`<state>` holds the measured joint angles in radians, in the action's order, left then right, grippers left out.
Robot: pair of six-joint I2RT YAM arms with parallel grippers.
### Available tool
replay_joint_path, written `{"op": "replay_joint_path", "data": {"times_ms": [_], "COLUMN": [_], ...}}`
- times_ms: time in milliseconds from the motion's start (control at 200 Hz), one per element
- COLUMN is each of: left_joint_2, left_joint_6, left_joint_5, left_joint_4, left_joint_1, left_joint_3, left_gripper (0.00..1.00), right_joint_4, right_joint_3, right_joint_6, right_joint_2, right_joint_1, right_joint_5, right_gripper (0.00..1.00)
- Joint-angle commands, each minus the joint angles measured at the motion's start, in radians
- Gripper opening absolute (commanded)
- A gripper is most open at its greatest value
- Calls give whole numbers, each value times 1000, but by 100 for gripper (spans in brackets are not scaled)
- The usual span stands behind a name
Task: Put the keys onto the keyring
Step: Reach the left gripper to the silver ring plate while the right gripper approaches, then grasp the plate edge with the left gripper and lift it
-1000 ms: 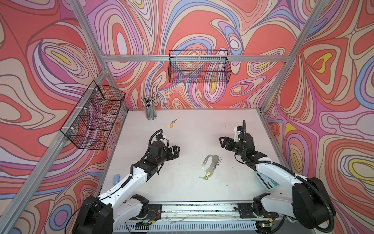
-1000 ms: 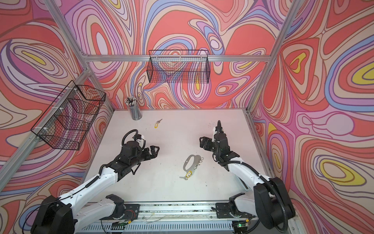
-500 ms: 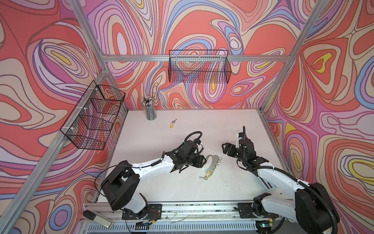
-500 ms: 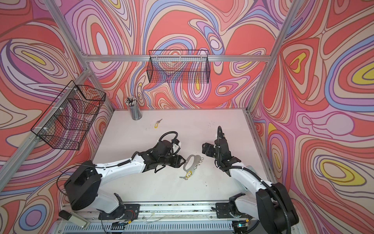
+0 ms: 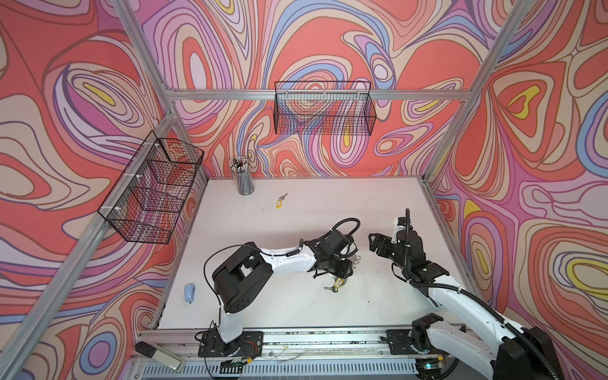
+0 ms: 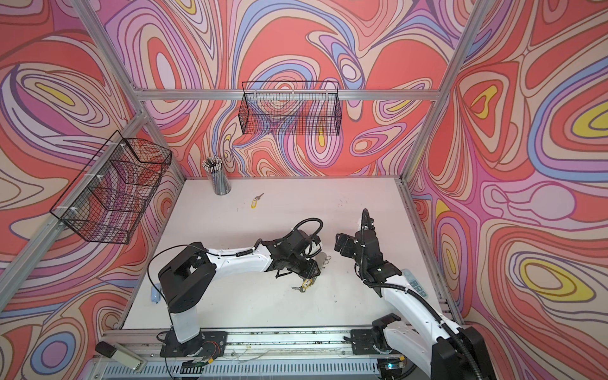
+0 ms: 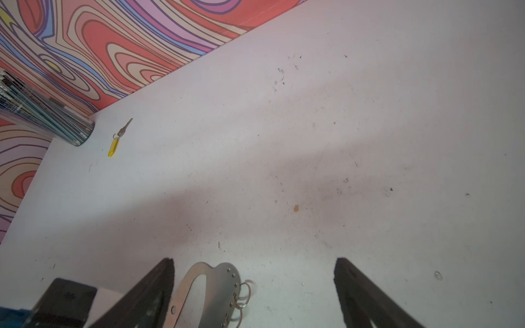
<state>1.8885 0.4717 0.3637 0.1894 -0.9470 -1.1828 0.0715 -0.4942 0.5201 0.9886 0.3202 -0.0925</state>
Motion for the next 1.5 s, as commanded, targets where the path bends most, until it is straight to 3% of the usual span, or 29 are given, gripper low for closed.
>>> {"op": "replay_joint_path", "data": {"times_ms": [0, 321, 581, 666, 1027, 1122, 1182, 1342, 1497], "left_joint_2": [36, 51, 81, 90, 101, 100, 90, 18, -110], "left_joint_6": [-30, -41, -51, -51, -51, -52, -55, -83, -143], "left_joint_5": [-12, -118, -56, -51, -43, -48, -56, -118, -208], "left_joint_4": [67, 108, 82, 81, 45, 45, 47, 68, 126], "left_joint_1": [-6, -8, -11, -12, -14, -15, -14, -13, -14], "left_joint_3": [-38, -54, -61, -66, -77, -77, -73, -66, -58], "left_gripper": [29, 31, 29, 24, 20, 8, 0, 0, 0], "right_joint_4": [27, 17, 14, 13, 17, 20, 21, 6, -55], "right_joint_3": [13, 14, 25, 25, 27, 28, 29, 27, 23], "right_joint_6": [-17, -26, -25, -23, -19, -17, -17, -19, -38], "right_joint_2": [-14, -22, -14, -19, -24, -28, -31, -51, -93], "right_joint_1": [3, 3, 3, 3, 3, 3, 3, 3, 3], "right_joint_5": [-12, 5, 7, 11, 20, 26, 32, 70, 182], "right_gripper": [92, 92, 92, 92, 92, 92, 92, 91, 87]}}
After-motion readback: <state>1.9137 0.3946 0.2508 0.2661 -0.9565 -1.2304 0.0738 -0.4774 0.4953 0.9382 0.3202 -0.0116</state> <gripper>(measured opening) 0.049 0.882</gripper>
